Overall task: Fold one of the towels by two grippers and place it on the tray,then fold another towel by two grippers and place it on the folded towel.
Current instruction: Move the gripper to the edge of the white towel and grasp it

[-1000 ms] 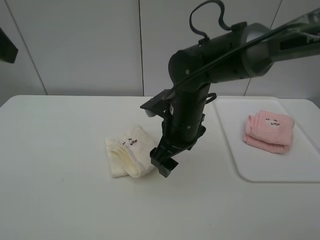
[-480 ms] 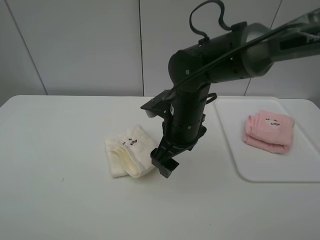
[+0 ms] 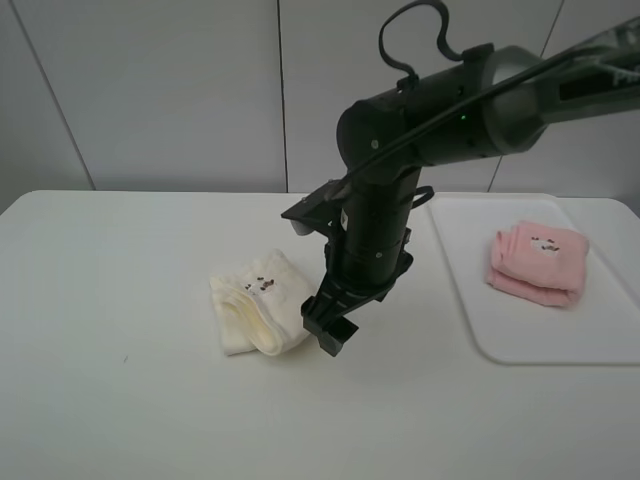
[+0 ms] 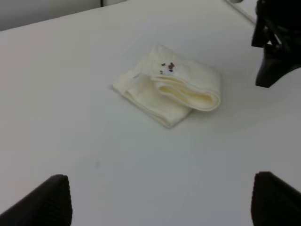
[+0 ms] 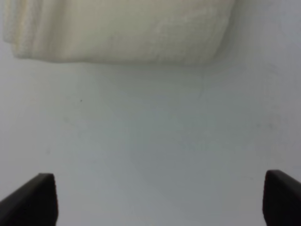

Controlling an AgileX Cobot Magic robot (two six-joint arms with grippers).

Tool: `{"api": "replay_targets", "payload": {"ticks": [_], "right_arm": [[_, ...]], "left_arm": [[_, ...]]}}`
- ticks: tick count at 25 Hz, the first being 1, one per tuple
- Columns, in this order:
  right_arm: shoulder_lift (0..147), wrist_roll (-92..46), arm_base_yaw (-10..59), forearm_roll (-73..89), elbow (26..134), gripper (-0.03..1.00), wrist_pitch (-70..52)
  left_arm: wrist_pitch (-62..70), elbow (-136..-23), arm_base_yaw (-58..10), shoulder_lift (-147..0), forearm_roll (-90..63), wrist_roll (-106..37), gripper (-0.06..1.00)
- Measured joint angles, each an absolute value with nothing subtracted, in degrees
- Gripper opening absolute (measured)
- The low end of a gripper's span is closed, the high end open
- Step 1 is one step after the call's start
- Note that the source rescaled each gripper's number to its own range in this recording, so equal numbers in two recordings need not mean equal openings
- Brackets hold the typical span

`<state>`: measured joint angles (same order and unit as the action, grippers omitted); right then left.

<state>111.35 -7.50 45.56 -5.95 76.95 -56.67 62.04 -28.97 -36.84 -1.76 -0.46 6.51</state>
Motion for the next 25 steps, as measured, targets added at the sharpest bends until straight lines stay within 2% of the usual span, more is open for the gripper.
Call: {"api": "replay_targets", "payload": {"ticks": [3,5,14,17,25], "right_arm": [[111.4,-7.5,45.6,-6.0,77.0,0.92,-56.7],[111.4,-7.5,45.6,-6.0,77.0,0.92,-56.7],[111.4,-5.6,45.6,-6.0,77.0,0.92,-56.8],[111.4,-3.4,45.6,-6.0,77.0,0.92,-56.8],[111.4,-1.2,45.6,-6.0,77.0,0.92,-57.2]], "left_arm": [[62.0,-29.0,-36.0,-1.8,-1.2,5.5,0.93],[62.0,-29.0,-33.1,-1.8,-1.1,5.3,0.93],[62.0,-29.0,-6.1,-1.8,-2.7,4.7,0.93],[62.0,-29.0,0.3,-1.8,-3.3,4.0,0.93],[62.0,-29.0,2.3,-1.8,-3.4,3.9,0.93]]}}
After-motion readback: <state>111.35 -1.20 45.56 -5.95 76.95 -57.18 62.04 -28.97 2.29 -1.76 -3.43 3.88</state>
